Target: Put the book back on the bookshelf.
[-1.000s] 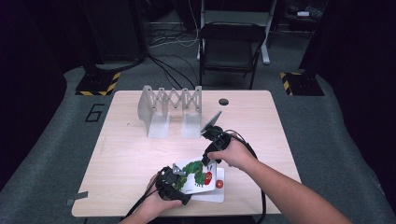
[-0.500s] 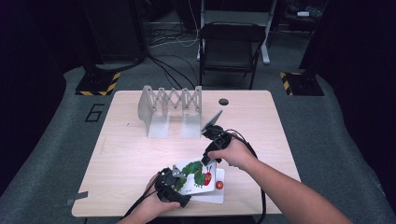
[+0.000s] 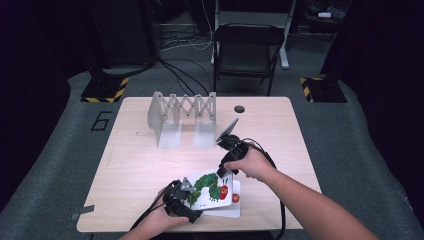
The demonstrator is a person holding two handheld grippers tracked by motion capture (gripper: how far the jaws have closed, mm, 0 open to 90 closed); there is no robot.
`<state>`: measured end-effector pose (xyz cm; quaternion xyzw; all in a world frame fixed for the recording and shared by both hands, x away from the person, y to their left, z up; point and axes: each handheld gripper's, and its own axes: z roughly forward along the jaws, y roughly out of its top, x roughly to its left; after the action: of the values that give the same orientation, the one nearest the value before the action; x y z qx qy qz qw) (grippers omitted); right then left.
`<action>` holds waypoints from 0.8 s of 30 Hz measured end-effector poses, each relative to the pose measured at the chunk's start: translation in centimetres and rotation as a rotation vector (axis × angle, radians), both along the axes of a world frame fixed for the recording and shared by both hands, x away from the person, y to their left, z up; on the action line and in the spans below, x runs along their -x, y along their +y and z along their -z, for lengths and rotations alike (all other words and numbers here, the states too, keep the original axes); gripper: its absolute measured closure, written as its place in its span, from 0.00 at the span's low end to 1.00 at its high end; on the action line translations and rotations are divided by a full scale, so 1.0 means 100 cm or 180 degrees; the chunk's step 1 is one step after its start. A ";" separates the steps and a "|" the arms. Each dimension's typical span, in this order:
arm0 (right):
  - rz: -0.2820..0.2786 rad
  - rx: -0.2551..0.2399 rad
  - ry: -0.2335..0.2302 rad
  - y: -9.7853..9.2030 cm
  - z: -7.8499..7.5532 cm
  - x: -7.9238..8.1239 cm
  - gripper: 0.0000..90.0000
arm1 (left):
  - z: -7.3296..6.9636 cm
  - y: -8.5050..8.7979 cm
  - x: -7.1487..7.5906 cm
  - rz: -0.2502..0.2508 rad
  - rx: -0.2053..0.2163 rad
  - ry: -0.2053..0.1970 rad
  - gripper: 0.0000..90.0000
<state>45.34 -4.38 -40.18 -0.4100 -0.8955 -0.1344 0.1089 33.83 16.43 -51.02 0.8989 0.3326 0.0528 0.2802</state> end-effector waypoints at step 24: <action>0.0013 -0.0606 0.0340 -0.016 -0.014 -0.002 0.77 | 0.003 -0.002 0.007 -0.0039 0.0036 -0.0133 0.06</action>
<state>45.54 -6.01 -38.77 -0.4062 -0.8708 -0.1970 0.1947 33.09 16.25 -51.28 0.8940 0.3325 0.0714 0.2919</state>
